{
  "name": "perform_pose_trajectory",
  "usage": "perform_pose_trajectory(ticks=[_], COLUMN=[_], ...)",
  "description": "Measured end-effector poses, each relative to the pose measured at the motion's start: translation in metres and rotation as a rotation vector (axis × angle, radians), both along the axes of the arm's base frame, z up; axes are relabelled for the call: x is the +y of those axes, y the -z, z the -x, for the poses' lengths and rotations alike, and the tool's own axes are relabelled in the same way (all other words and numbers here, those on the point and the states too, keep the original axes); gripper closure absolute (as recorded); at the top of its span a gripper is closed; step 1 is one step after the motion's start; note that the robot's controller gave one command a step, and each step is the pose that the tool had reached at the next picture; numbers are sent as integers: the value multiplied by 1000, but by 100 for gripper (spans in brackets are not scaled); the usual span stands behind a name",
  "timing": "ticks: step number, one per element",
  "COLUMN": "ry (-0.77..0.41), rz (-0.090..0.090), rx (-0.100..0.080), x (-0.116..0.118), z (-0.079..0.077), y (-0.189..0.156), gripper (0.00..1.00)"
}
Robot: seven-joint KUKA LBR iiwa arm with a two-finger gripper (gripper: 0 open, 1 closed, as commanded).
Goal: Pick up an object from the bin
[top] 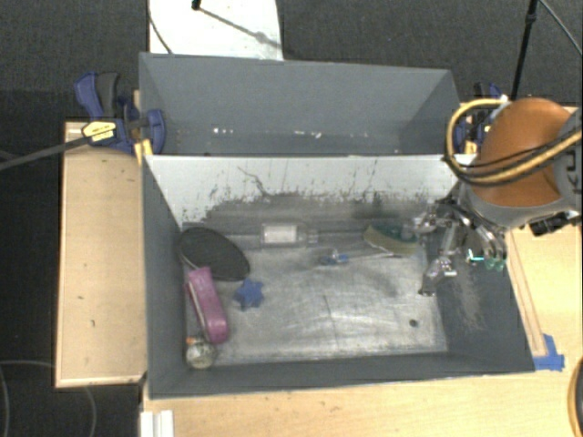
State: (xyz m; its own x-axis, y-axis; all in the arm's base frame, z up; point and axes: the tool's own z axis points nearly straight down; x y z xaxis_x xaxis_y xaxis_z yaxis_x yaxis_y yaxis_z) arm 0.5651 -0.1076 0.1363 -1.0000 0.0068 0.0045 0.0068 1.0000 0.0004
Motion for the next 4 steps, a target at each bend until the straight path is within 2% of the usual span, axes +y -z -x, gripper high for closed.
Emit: perform_pose_trajectory(ticks=[1, 2, 3, 4], ry=[24, 63, 61, -154], rz=[-3, 0, 1, 1], rx=[-11, -11, -8, -12], x=[69, 41, 40, 42], z=[-15, -27, -26, -6], y=[-7, 54, 56, 5], gripper=[0, 0, 100, 100])
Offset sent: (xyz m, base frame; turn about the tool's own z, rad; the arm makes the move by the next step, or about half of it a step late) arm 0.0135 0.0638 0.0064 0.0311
